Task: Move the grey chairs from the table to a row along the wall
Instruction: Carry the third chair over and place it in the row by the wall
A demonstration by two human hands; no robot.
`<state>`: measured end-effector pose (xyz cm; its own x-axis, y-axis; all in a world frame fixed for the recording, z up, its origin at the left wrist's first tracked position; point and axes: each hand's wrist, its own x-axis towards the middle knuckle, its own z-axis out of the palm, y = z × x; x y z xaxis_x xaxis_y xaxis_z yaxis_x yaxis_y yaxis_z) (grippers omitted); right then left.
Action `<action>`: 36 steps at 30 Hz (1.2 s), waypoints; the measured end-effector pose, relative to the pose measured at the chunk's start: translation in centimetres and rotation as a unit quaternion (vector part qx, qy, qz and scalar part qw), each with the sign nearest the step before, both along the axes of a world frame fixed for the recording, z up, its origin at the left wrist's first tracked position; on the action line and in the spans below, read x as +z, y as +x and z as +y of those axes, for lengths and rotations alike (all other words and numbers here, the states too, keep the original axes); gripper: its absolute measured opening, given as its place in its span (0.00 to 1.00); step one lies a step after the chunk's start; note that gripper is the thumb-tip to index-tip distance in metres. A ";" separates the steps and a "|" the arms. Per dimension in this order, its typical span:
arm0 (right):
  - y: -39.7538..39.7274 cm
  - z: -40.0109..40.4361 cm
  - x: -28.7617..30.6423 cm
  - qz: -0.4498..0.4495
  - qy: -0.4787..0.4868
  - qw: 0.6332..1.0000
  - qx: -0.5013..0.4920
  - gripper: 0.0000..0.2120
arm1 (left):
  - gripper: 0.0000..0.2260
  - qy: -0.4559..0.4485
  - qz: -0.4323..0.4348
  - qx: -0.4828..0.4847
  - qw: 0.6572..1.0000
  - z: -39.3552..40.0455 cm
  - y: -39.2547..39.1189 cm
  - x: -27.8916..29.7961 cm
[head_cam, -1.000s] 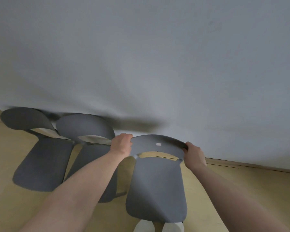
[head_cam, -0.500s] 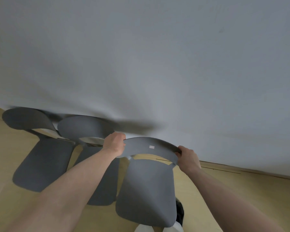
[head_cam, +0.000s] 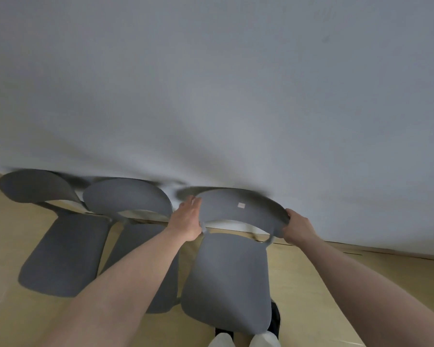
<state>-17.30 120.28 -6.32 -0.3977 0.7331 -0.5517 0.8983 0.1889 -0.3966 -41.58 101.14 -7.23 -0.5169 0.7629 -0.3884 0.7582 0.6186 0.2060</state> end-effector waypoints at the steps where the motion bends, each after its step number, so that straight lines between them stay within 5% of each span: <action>1: 0.1 0.0 -0.1 0.005 -0.005 1.000 -0.004 0.18 | 0.34 0.008 0.000 0.008 1.000 0.3 -0.2 -0.1; 10: -0.1 -1.3 -0.8 -0.009 -0.037 0.998 0.046 0.42 | 0.41 -0.085 -0.013 0.001 0.996 2.5 -1.3 -0.5; 13: -0.2 -1.5 -0.6 0.008 -0.075 0.997 0.037 0.43 | 0.34 -0.113 -0.001 0.001 0.994 3.5 -1.5 0.8; 19: -0.3 -2.4 -1.1 0.030 -0.069 0.996 0.041 0.36 | 0.34 -0.161 0.000 0.000 0.987 2.6 -0.5 2.1; 27: 5.5 -9.8 0.7 -0.016 -0.108 0.994 0.027 0.37 | 0.25 -0.074 -0.082 -0.027 0.993 -1.3 6.5 2.6; 36: 18.3 -15.1 4.5 -0.052 -0.091 0.988 -0.110 0.36 | 0.23 -0.073 -0.126 -0.205 0.968 0.0 17.9 5.7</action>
